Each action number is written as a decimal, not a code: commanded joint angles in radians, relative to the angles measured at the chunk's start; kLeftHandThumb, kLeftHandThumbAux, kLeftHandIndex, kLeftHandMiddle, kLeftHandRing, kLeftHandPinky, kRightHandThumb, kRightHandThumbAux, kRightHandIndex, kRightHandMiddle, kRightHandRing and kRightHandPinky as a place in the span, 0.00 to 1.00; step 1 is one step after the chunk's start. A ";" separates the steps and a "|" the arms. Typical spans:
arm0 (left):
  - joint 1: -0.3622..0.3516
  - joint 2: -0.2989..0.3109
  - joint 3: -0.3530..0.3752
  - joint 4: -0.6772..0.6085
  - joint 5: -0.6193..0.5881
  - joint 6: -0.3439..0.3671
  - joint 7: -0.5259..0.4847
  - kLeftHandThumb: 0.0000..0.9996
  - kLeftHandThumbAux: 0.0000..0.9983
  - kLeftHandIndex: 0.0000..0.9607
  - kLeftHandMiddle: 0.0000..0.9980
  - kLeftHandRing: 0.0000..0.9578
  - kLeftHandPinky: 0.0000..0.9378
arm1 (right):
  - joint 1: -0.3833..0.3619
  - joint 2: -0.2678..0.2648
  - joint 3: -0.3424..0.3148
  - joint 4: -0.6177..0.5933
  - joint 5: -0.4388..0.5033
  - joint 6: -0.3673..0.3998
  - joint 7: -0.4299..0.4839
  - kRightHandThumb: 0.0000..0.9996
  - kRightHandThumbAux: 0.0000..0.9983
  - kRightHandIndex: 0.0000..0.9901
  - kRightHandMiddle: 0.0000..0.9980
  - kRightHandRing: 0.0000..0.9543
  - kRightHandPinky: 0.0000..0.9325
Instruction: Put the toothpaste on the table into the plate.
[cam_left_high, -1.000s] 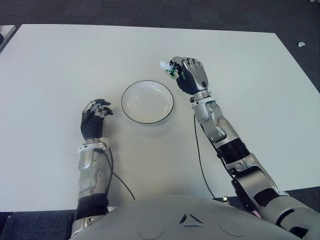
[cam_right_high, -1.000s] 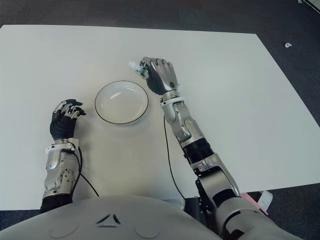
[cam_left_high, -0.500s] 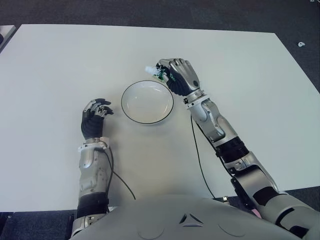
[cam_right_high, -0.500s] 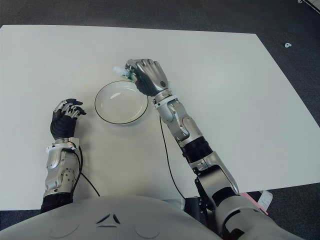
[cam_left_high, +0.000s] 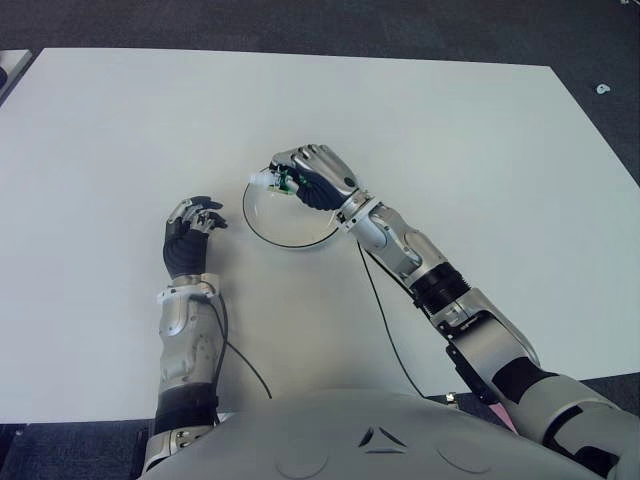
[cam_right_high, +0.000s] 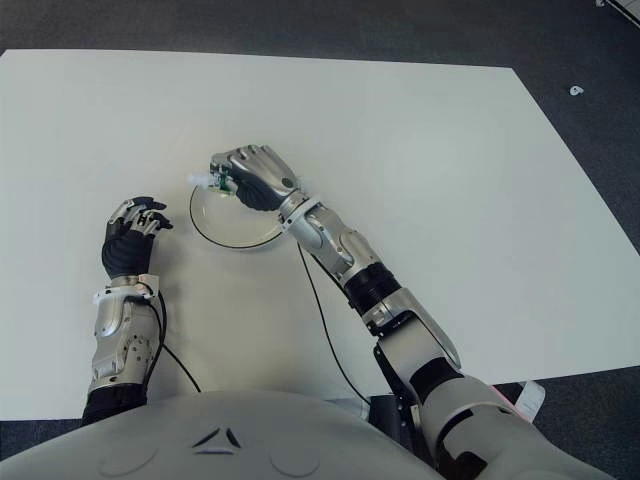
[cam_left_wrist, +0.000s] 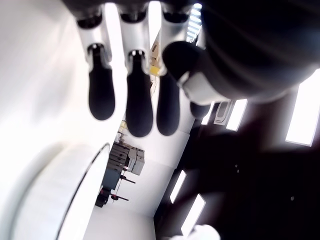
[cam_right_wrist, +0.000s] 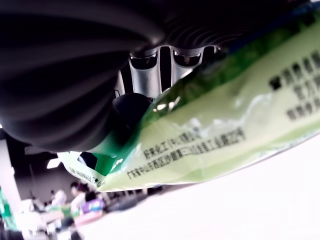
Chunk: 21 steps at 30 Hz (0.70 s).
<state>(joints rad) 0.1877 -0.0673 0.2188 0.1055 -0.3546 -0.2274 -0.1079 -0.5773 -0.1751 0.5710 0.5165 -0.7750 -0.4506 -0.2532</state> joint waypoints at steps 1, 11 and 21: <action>0.040 -0.012 0.001 0.055 -0.001 0.057 0.005 0.84 0.68 0.44 0.49 0.61 0.59 | -0.039 0.009 0.039 0.105 -0.040 -0.043 -0.035 0.86 0.68 0.41 0.56 0.92 0.95; 0.049 -0.013 -0.002 0.043 0.011 0.054 0.014 0.84 0.68 0.44 0.49 0.62 0.60 | -0.126 0.054 0.063 0.361 -0.021 -0.098 -0.035 0.85 0.67 0.41 0.56 0.87 0.88; 0.057 -0.018 -0.004 0.021 0.001 0.061 0.011 0.84 0.68 0.43 0.49 0.62 0.60 | -0.212 0.088 0.057 0.526 0.016 -0.096 0.053 0.72 0.67 0.36 0.31 0.35 0.38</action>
<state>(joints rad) 0.2013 -0.0678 0.2174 0.0903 -0.3528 -0.2259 -0.1079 -0.7739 -0.0936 0.6241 1.0052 -0.7641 -0.5556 -0.2288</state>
